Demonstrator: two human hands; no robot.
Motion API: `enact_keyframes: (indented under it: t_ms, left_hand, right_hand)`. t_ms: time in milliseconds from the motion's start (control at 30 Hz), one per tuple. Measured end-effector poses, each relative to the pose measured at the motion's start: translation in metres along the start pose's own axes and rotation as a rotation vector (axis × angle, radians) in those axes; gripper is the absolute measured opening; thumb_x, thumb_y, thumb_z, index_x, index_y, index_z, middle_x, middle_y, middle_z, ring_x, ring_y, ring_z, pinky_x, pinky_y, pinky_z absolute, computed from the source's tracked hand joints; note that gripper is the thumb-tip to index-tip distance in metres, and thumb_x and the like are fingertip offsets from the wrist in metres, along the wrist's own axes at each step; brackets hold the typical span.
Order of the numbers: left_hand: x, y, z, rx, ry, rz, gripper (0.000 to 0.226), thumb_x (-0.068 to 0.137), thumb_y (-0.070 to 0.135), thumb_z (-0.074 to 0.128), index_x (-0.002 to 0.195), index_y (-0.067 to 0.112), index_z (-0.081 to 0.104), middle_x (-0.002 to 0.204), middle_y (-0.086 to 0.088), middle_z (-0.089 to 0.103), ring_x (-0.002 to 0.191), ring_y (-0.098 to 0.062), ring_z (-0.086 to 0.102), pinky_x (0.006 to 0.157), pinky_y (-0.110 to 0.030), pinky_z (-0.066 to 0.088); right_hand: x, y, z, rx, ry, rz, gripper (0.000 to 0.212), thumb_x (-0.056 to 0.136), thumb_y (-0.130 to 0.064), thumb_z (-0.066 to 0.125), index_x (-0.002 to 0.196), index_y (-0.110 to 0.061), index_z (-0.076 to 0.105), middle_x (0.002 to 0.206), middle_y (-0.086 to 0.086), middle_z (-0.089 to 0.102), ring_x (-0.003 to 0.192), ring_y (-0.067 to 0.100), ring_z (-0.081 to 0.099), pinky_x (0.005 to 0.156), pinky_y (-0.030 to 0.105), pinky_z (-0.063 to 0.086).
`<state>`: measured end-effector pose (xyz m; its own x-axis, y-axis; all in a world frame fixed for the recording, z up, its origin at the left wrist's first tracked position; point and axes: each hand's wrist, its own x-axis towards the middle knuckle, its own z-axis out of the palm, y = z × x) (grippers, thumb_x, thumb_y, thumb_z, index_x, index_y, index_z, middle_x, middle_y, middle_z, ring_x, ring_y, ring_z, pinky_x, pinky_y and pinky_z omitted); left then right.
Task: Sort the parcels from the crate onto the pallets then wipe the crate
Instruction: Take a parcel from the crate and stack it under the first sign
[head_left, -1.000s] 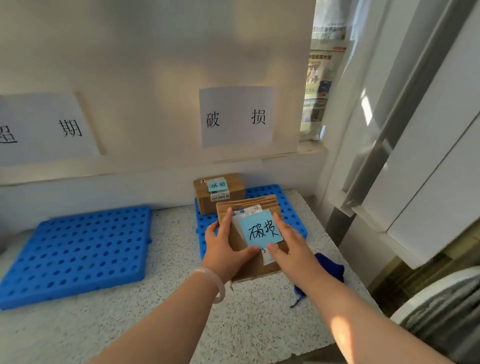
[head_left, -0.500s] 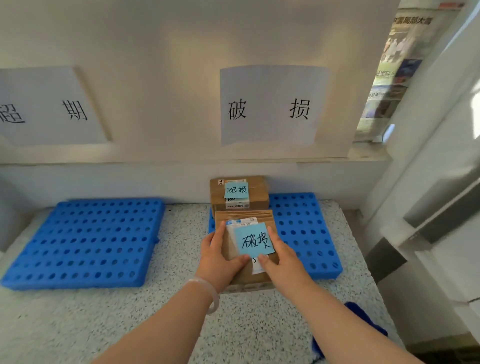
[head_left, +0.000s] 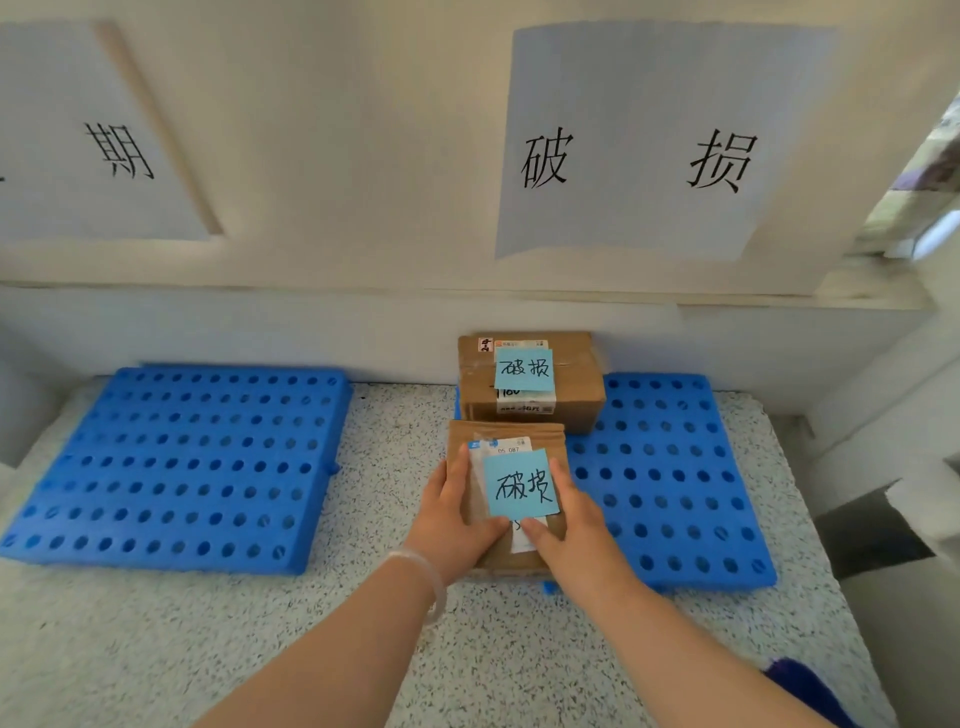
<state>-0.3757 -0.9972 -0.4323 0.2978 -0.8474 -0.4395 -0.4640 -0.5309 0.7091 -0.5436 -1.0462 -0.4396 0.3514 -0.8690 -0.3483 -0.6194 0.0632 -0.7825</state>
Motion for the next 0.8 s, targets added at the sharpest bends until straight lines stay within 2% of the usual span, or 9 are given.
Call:
enact_keyframes:
  t_ms: [133,333,567,667,733,800]
  left_hand:
    - [0.020,-0.005,-0.005,-0.040,-0.003,0.035,0.100,0.088,0.041,0.069,0.153,0.047,-0.007,0.163,0.010,-0.004,0.149,-0.021,0.014,0.118,-0.040,0.028]
    - [0.035,-0.012,-0.006,-0.039,-0.017,0.059,0.101,0.087,0.043,0.070,0.151,0.050,-0.008,0.162,0.011,-0.001,0.146,-0.021,0.020,0.116,-0.040,0.032]
    - [0.036,-0.011,-0.007,0.016,-0.028,0.047,0.100,0.087,0.046,0.069,0.153,0.046,-0.007,0.162,0.009,0.001,0.146,-0.022,0.021,0.116,-0.043,0.033]
    - [0.031,-0.006,-0.012,0.161,-0.043,0.026,0.094,0.088,0.052,0.064,0.153,0.047,-0.003,0.164,0.008,-0.007,0.149,-0.027,0.012,0.120,-0.047,0.025]
    - [0.023,0.001,-0.019,0.282,-0.078,0.021,0.087,0.089,0.058,0.059,0.152,0.050,0.000,0.163,0.009,-0.015,0.151,-0.029,0.001,0.121,-0.050,0.017]
    - [0.013,0.009,-0.026,0.373,-0.090,0.028,0.087,0.089,0.060,0.057,0.153,0.049,-0.001,0.162,0.011,-0.020,0.151,-0.028,-0.008,0.120,-0.054,0.013]
  right_hand:
    - [0.019,-0.002,0.000,0.050,0.011,-0.004,0.080,0.094,-0.033,0.064,0.152,-0.051,0.012,0.143,-0.006,0.035,0.121,0.005,0.036,0.100,0.027,0.040]
    - [0.033,-0.002,0.002,0.068,0.008,0.016,0.082,0.092,-0.031,0.067,0.151,-0.052,0.014,0.145,-0.005,0.036,0.127,0.010,0.040,0.106,0.037,0.043]
    - [0.036,-0.005,0.002,0.006,-0.017,0.035,0.085,0.093,-0.032,0.066,0.153,-0.049,0.008,0.145,-0.003,0.036,0.124,0.008,0.038,0.103,0.030,0.041]
    - [0.028,-0.010,-0.004,-0.088,-0.022,0.010,0.087,0.092,-0.039,0.065,0.153,-0.049,0.005,0.151,-0.002,0.028,0.130,0.008,0.032,0.108,0.030,0.035]
    - [0.019,-0.012,-0.011,-0.136,-0.009,-0.006,0.089,0.089,-0.045,0.067,0.152,-0.051,0.005,0.161,-0.003,0.016,0.146,0.014,0.018,0.117,0.039,0.028]
    - [0.005,-0.015,-0.021,-0.204,-0.004,-0.010,0.092,0.086,-0.050,0.069,0.152,-0.050,0.006,0.165,-0.006,0.005,0.151,0.016,0.007,0.120,0.044,0.021]
